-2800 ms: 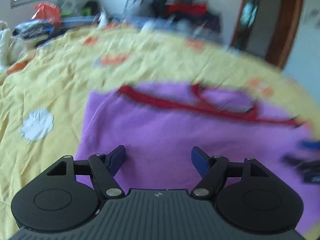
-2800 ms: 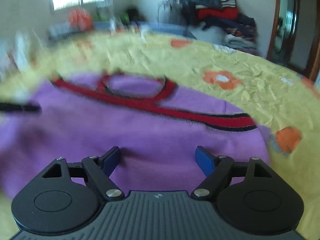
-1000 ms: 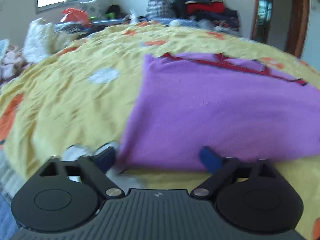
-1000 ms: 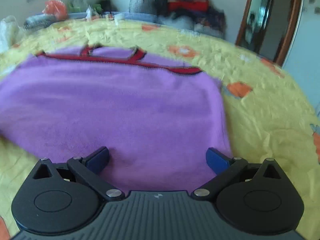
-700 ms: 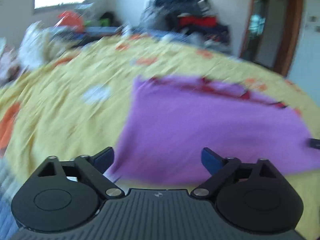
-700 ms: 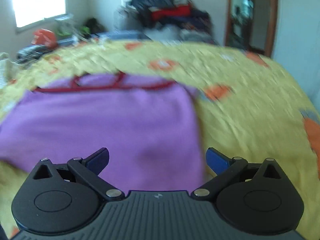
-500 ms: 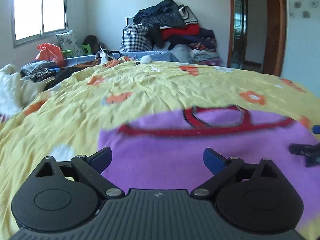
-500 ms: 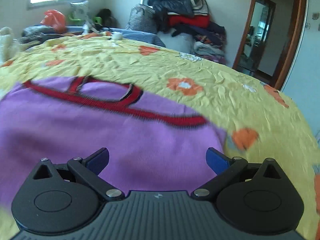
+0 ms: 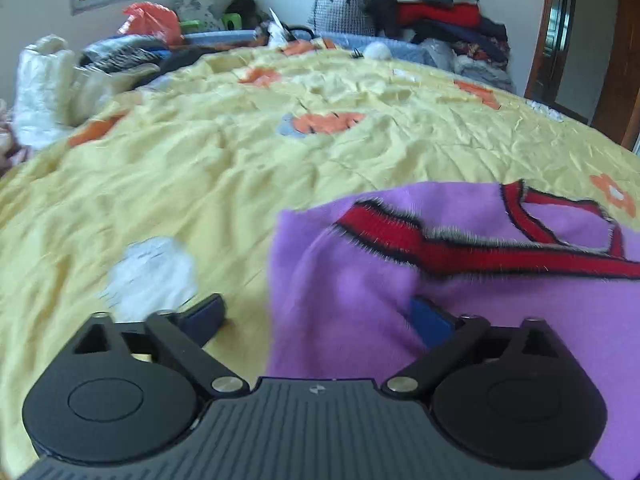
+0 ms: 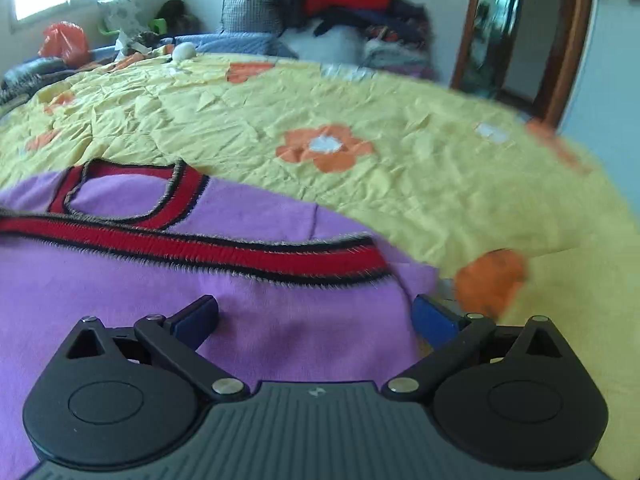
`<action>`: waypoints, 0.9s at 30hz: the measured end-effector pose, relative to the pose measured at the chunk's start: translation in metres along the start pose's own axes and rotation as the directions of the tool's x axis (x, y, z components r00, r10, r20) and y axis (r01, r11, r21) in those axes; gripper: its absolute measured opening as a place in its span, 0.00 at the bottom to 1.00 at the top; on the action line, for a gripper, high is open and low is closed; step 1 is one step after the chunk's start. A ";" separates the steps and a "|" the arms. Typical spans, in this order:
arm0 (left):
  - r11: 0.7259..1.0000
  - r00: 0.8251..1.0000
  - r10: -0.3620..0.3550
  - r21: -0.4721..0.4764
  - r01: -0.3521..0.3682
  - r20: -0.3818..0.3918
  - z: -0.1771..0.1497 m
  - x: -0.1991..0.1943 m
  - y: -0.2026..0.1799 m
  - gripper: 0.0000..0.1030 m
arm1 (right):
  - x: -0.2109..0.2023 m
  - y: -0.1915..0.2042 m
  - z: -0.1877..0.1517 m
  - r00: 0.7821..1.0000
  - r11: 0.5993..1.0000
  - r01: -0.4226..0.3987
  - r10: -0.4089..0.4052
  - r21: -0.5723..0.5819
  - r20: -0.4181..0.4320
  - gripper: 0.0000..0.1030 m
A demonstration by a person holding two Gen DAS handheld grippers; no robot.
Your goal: Fold small clothes
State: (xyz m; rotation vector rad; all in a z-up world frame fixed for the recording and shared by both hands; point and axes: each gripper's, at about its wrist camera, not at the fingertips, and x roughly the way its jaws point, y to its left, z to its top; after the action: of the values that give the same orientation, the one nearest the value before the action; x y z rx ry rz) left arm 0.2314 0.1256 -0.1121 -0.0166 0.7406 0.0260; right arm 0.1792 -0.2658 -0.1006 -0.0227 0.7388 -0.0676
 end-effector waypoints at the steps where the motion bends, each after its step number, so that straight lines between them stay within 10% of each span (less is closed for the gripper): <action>1: 1.000 1.000 -0.015 -0.008 0.015 0.024 -0.006 -0.016 0.002 0.87 | -0.013 0.006 -0.007 1.000 1.000 -0.028 0.028 -0.003 0.012 1.00; 5: 0.996 0.995 -0.089 0.014 0.088 0.041 -0.038 -0.058 -0.002 0.88 | -0.048 0.036 -0.040 0.991 0.991 -0.130 0.130 -0.015 0.023 1.00; 10: 0.998 0.999 -0.042 0.048 0.041 0.011 -0.076 -0.054 0.002 1.00 | -0.042 0.026 -0.067 0.998 0.998 -0.060 0.061 -0.036 0.018 1.00; 27: 0.999 0.998 0.044 0.030 -0.042 -0.050 -0.079 -0.073 -0.025 0.99 | -0.072 0.022 -0.097 1.000 1.000 -0.022 0.022 0.013 0.000 1.00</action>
State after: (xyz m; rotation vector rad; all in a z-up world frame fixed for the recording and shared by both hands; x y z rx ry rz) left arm 0.1252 0.0979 -0.1206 0.0262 0.7917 0.0559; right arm 0.0615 -0.2387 -0.1250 -0.0022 0.7386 -0.0519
